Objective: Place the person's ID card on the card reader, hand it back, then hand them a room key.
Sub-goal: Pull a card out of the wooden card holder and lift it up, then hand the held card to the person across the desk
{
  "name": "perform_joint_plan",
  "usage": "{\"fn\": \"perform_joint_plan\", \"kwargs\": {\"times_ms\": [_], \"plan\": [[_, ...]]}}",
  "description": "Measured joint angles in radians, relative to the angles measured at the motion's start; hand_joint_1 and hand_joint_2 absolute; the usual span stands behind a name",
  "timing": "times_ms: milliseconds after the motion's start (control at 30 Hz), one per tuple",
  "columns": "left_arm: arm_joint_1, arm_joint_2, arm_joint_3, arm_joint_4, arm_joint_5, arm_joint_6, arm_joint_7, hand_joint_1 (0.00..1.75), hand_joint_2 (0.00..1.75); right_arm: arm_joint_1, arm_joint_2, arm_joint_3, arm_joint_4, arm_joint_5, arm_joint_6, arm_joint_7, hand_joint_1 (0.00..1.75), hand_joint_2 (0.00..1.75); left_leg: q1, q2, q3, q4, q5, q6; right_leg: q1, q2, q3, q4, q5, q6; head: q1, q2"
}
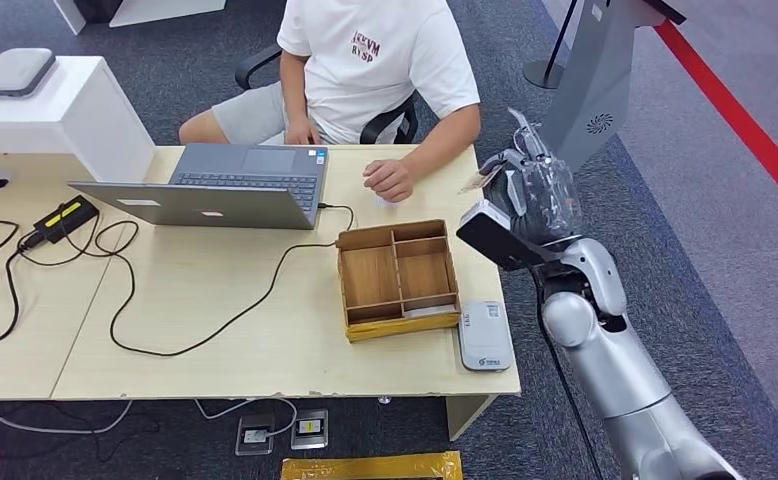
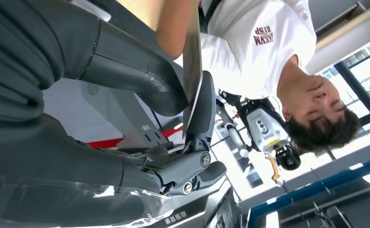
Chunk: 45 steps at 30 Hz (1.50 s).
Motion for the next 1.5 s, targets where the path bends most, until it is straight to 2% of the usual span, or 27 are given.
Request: {"fn": "perform_joint_plan", "kwargs": {"times_ms": [233,367,567,733,933,1200,1500], "plan": [[0.000,0.000,-0.001,0.000,-0.028,-0.014,-0.010,0.00,1.75,-0.075,-0.006,-0.017,-0.015,0.022,0.068,-0.027,1.75,1.75,0.000,0.000,0.000,0.000,0.000,0.000,0.000,0.000,0.000,0.000,0.000,0.000,0.000,0.000],[-0.002,0.001,-0.002,0.000,-0.038,-0.019,-0.016,0.00,1.75,-0.148,-0.005,-0.010,0.056,0.029,0.057,-0.070,1.75,1.75,0.000,-0.001,-0.001,0.000,0.000,0.000,0.000,-0.001,0.000,0.000,0.000,0.000,0.000,0.000],[-0.002,0.002,-0.003,0.000,-0.052,-0.019,-0.022,0.00,1.75,-0.218,-0.002,0.002,0.151,0.050,0.044,-0.090,1.75,1.75,0.000,-0.001,-0.003,0.000,0.000,0.000,0.000,-0.002,-0.001,0.000,0.000,0.000,0.000,0.000],[-0.005,0.002,-0.009,0.000,-0.060,-0.020,-0.025,0.00,1.75,-0.394,0.025,0.028,0.409,0.081,0.009,-0.139,1.75,1.75,0.000,-0.002,-0.004,0.000,0.001,0.000,0.000,-0.003,-0.002,0.001,0.000,0.000,0.000,0.000],[-0.006,0.010,-0.011,0.000,-0.060,-0.029,-0.022,0.00,1.75,-0.515,0.091,0.068,0.678,0.119,-0.005,-0.100,1.75,1.75,0.001,-0.004,-0.004,0.000,0.001,0.000,0.001,-0.004,-0.002,0.001,0.000,0.000,0.000,0.000],[-0.007,0.010,-0.011,0.000,-0.058,-0.026,-0.018,0.00,1.75,-0.547,0.155,0.092,0.870,0.128,-0.028,-0.047,1.75,1.75,0.001,-0.003,-0.004,0.000,0.001,0.000,0.001,-0.004,-0.002,0.001,0.000,0.000,0.000,0.000],[-0.006,0.010,-0.011,0.000,-0.058,-0.029,-0.016,0.00,1.75,-0.554,0.165,0.099,0.953,0.127,-0.026,-0.046,1.75,1.75,0.001,-0.003,-0.004,0.000,0.001,0.000,0.001,-0.004,-0.003,0.001,0.000,0.000,0.000,0.000]]}}
